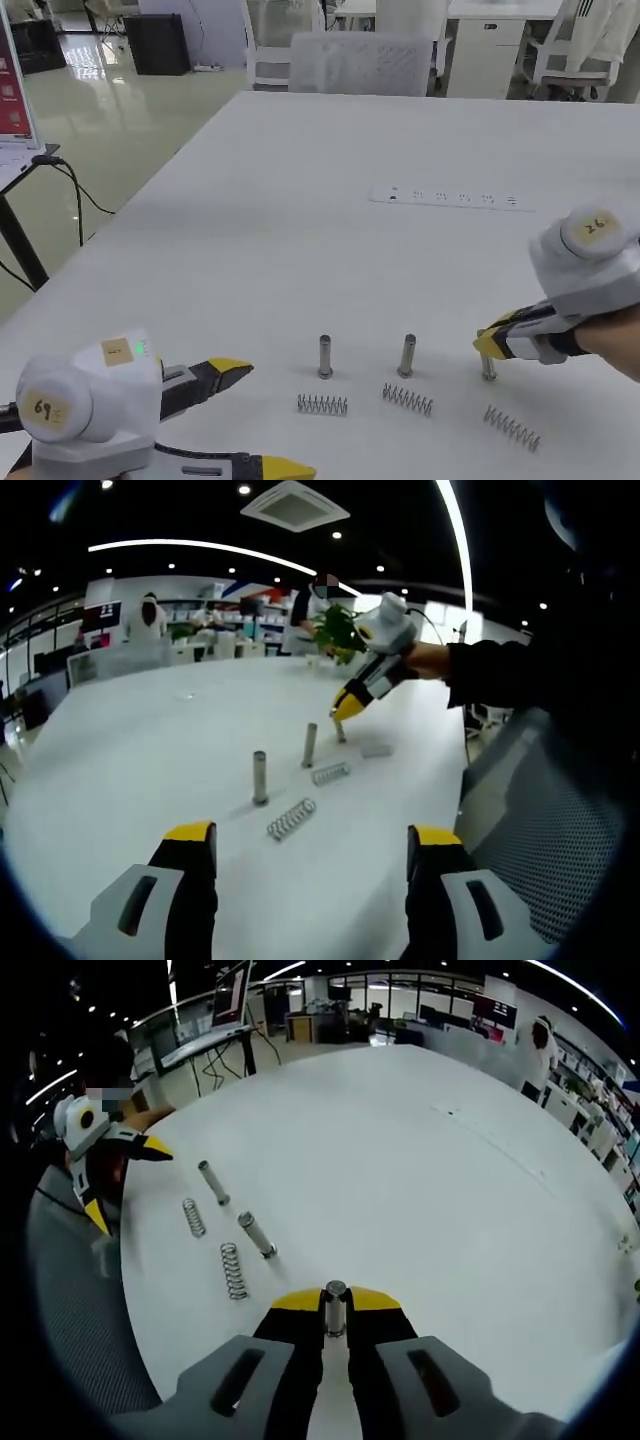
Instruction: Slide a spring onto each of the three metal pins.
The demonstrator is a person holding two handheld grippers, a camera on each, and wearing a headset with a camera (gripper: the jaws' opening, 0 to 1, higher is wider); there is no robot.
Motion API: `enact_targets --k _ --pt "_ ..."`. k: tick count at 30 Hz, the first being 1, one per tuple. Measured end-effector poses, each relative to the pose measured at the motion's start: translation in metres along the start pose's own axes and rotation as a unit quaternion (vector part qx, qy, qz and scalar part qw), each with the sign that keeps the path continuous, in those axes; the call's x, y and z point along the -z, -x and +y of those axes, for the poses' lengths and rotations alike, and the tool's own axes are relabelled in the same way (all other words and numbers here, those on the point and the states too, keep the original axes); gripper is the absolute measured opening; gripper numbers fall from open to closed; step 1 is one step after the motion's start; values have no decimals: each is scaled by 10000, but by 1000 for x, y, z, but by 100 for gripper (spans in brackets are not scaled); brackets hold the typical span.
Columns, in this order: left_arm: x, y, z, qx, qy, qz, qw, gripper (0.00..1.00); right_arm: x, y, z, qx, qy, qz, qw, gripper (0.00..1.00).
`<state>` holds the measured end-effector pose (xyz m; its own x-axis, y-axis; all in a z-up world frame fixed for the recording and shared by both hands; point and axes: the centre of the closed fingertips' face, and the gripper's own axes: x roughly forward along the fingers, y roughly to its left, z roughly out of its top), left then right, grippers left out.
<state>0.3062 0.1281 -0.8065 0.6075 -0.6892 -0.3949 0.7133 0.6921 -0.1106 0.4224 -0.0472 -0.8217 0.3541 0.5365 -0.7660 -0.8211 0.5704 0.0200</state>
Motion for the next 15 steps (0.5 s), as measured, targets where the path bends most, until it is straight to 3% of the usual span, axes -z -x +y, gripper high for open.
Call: enact_targets --k 15 --pt "-2 2 -1 -28 -43 32 10000 74 -2 3 -2 28 -2 -227 9997 5"
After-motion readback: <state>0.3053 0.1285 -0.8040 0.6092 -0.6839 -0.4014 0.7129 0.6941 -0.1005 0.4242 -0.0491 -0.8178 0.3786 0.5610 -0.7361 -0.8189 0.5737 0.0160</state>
